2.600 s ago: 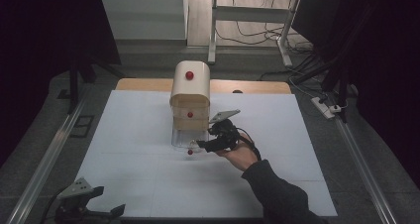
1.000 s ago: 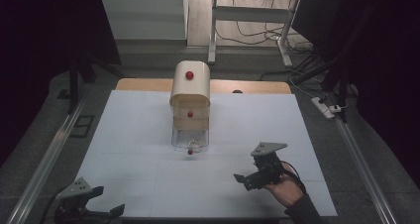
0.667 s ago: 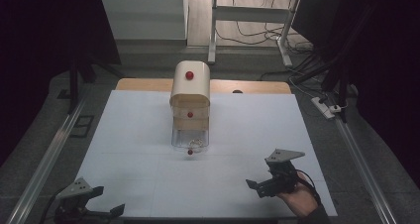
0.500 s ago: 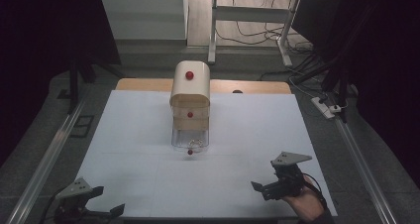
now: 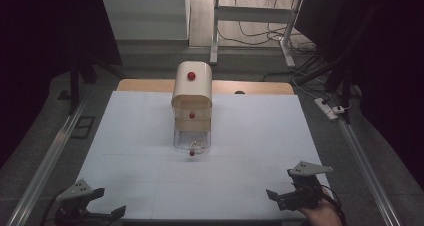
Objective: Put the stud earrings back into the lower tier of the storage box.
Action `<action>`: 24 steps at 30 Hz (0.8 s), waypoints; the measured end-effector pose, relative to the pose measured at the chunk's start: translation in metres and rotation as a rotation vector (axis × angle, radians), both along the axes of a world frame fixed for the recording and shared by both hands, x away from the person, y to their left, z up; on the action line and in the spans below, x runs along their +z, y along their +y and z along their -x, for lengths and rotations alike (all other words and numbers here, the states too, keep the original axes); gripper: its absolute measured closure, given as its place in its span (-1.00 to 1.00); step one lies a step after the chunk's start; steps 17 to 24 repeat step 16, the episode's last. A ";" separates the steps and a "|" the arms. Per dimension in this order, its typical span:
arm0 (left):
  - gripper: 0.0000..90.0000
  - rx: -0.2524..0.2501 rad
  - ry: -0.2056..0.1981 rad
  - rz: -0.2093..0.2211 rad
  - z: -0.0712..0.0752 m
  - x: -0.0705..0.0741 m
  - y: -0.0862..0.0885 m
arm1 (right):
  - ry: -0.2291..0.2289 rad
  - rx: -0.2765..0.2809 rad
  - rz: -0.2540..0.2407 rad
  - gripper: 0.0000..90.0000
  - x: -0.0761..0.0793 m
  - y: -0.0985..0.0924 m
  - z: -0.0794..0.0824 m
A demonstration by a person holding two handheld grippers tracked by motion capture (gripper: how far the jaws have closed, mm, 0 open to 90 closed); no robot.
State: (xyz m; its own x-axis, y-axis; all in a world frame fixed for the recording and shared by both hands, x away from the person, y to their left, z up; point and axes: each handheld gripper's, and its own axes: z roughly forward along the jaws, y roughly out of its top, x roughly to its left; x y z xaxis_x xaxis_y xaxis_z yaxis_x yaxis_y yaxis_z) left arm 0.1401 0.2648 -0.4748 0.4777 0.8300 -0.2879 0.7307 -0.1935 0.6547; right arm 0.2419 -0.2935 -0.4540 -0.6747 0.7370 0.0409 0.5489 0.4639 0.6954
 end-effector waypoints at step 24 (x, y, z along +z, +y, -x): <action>-0.97 0.002 0.003 0.004 -0.001 0.000 0.000 | 0.023 -0.056 -0.001 -1.00 0.004 -0.016 0.015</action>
